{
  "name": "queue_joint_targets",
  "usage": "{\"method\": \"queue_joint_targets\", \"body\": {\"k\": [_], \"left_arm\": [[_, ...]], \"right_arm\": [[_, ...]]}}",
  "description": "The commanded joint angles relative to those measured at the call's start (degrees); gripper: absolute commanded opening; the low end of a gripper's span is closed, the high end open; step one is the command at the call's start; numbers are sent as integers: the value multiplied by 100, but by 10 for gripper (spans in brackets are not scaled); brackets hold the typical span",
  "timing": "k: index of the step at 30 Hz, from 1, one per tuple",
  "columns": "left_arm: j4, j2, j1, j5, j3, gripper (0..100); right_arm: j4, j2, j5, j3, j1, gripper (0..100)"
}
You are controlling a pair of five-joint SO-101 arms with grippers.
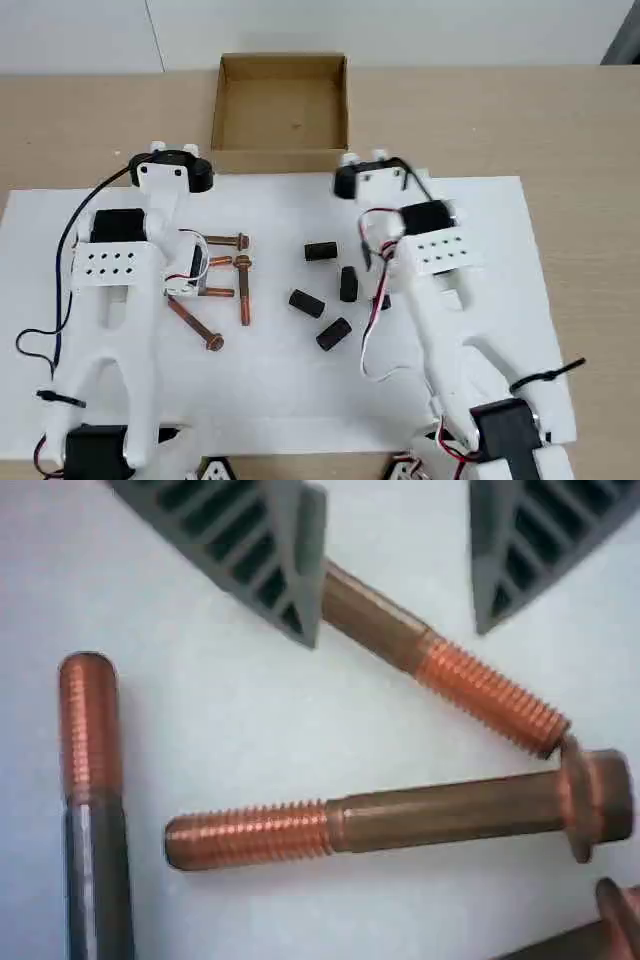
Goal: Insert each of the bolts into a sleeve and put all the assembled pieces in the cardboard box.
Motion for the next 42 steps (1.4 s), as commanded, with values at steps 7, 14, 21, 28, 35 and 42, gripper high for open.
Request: {"method": "queue_joint_targets", "body": {"k": [7, 14, 21, 28, 35, 42], "left_arm": [[-79, 0, 35, -44, -233, 104], [-35, 0, 26, -44, -233, 104], [-26, 0, 0, -44, -215, 104], [-26, 0, 0, -44, -215, 104], [-26, 0, 0, -44, -215, 104], [-26, 0, 0, -44, -207, 102]], "right_arm": [[-330, 136, -70, -193, -330, 133], [-497, 716, -62, -229, -57, 133], [-664, 989, -35, -202, 31, 133], [-936, 1393, -35, -211, 31, 134], [-1130, 1842, -35, -202, 31, 132], [-1130, 1886, -62, -229, 31, 11]]}}
